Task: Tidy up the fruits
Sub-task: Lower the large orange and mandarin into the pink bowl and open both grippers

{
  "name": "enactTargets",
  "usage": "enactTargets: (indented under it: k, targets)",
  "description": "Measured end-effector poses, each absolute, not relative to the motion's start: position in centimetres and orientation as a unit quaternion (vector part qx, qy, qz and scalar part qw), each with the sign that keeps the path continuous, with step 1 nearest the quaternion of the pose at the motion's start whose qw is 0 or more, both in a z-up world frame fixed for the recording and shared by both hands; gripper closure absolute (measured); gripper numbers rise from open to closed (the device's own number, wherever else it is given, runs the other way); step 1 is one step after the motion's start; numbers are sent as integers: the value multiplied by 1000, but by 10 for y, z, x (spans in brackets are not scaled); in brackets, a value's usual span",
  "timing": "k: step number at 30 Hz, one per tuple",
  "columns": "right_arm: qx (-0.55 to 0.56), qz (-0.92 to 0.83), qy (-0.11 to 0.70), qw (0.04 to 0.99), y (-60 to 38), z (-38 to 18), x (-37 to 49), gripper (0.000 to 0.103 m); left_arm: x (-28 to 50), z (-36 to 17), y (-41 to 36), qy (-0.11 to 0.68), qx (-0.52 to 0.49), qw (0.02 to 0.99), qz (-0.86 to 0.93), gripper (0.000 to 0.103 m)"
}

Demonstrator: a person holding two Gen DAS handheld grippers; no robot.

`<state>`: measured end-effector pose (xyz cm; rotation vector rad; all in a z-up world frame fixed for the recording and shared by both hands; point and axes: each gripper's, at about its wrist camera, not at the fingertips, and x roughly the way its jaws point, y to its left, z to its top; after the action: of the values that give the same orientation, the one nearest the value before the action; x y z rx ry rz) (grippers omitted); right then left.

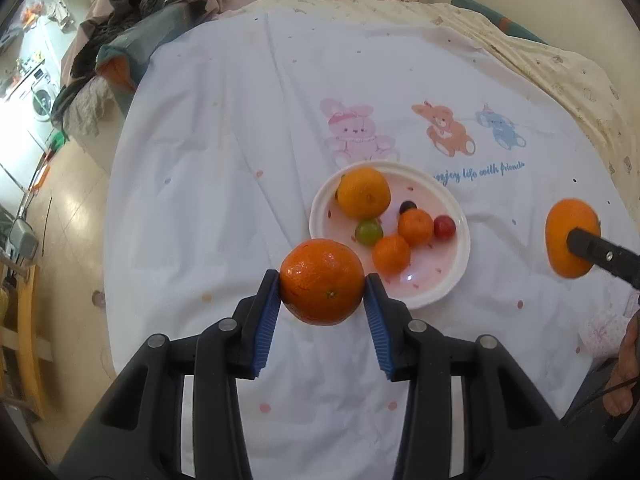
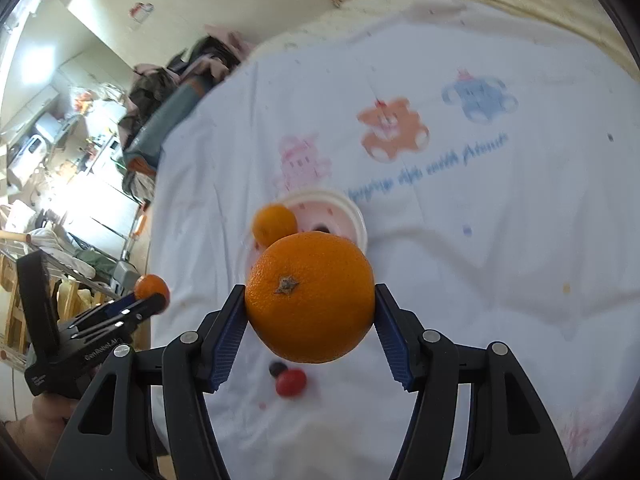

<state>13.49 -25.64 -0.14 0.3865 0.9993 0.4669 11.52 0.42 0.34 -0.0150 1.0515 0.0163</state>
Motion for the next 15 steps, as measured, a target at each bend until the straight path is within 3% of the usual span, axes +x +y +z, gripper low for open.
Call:
enactTargets:
  k: [15]
  targets:
    - [185, 246, 489, 816, -228, -25, 217, 39, 173, -36, 9, 528, -23, 849, 10, 65]
